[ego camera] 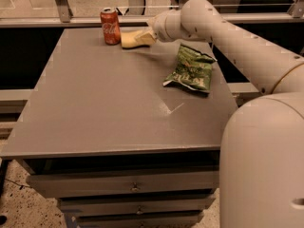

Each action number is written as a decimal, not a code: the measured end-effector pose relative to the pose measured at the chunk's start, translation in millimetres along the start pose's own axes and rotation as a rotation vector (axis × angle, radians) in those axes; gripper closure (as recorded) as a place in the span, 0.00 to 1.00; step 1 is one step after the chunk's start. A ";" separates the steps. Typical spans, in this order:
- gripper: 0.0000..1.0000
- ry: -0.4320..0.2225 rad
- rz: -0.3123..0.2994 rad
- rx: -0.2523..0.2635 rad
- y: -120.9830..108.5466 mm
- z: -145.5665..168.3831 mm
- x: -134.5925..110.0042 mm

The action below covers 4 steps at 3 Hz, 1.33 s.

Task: Move sponge near coke can

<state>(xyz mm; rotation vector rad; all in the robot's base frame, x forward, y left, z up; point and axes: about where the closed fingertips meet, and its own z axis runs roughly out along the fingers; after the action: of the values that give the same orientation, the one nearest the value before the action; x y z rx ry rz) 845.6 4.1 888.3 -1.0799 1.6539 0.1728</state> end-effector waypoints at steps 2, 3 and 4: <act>0.00 -0.048 0.013 -0.028 11.7 -6.0 -10.2; 0.00 -0.111 0.023 -0.025 16.3 -47.1 -16.9; 0.00 -0.195 0.038 -0.011 20.8 -100.4 -16.2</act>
Offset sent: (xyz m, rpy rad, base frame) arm -0.0305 0.0014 0.0215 0.0845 -0.0227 0.0568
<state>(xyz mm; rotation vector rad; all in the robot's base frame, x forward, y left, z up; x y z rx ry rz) 760.3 -35.2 932.6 -1.0077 1.4998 0.3027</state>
